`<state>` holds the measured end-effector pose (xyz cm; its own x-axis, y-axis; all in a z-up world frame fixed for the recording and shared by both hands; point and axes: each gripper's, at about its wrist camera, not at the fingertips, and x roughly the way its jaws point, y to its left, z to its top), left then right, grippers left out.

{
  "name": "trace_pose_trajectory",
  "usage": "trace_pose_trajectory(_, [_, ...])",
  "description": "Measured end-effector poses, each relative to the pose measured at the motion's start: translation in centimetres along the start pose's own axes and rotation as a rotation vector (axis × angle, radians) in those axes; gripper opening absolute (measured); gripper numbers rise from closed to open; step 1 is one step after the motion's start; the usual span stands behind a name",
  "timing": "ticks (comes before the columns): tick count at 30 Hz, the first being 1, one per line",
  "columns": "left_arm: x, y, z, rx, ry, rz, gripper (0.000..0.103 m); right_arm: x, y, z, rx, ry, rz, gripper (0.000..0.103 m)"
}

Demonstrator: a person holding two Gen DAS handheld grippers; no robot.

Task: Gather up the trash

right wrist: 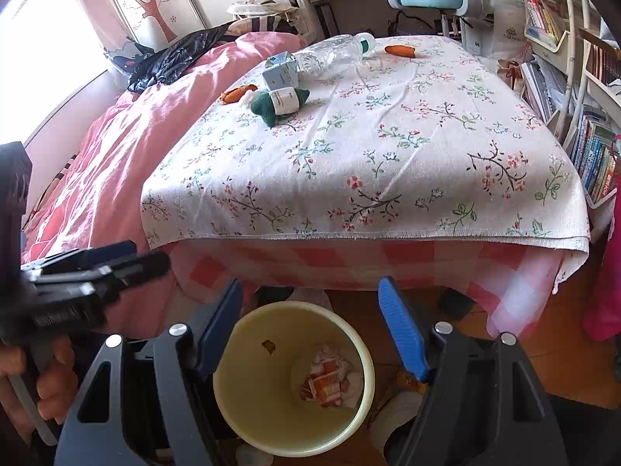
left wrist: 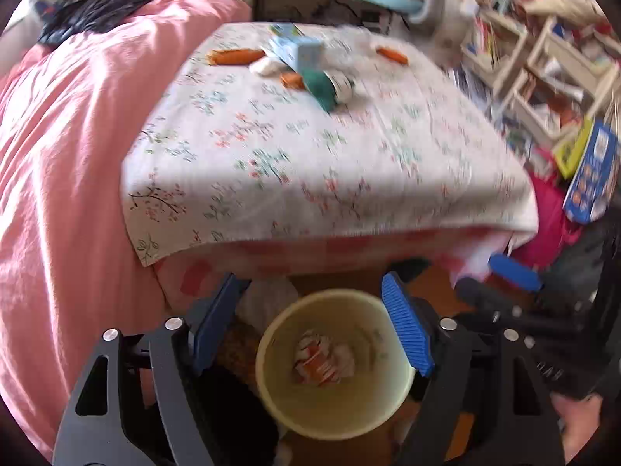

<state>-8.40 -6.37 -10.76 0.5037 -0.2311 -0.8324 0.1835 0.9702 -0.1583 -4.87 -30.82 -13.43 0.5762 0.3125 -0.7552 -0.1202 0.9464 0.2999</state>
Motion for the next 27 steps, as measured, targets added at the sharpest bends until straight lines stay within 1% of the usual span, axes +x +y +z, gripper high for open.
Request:
trace_pose_trajectory(2, [-0.5, 0.9, 0.3, -0.048, -0.037, 0.004, 0.076, -0.1, 0.1, -0.2, -0.003, -0.005, 0.001, 0.071])
trace_pose_trajectory(7, [-1.5, 2.4, 0.9, -0.133, -0.103, 0.031, 0.081, -0.4, 0.4, -0.4, -0.029, -0.024, -0.003, 0.071])
trace_pose_trajectory(11, [-2.5, 2.8, 1.1, -0.145, -0.181, 0.081, 0.088, -0.6, 1.0, -0.4, -0.063, -0.04, -0.014, 0.071])
trace_pose_trajectory(15, [-3.4, 3.2, 1.3, -0.154, -0.237, 0.11, 0.093, -0.7, 1.6, -0.4, -0.087, -0.053, -0.021, 0.074])
trace_pose_trajectory(19, [-3.7, 3.5, 1.4, -0.165, -0.252, 0.124, 0.095, -0.5, 2.0, -0.4, -0.105, -0.051, -0.027, 0.075])
trace_pose_trajectory(27, [-3.9, 3.6, 1.3, -0.169, -0.26, 0.135, 0.095, -0.6, 2.2, -0.5, -0.11, -0.057, -0.031, 0.075])
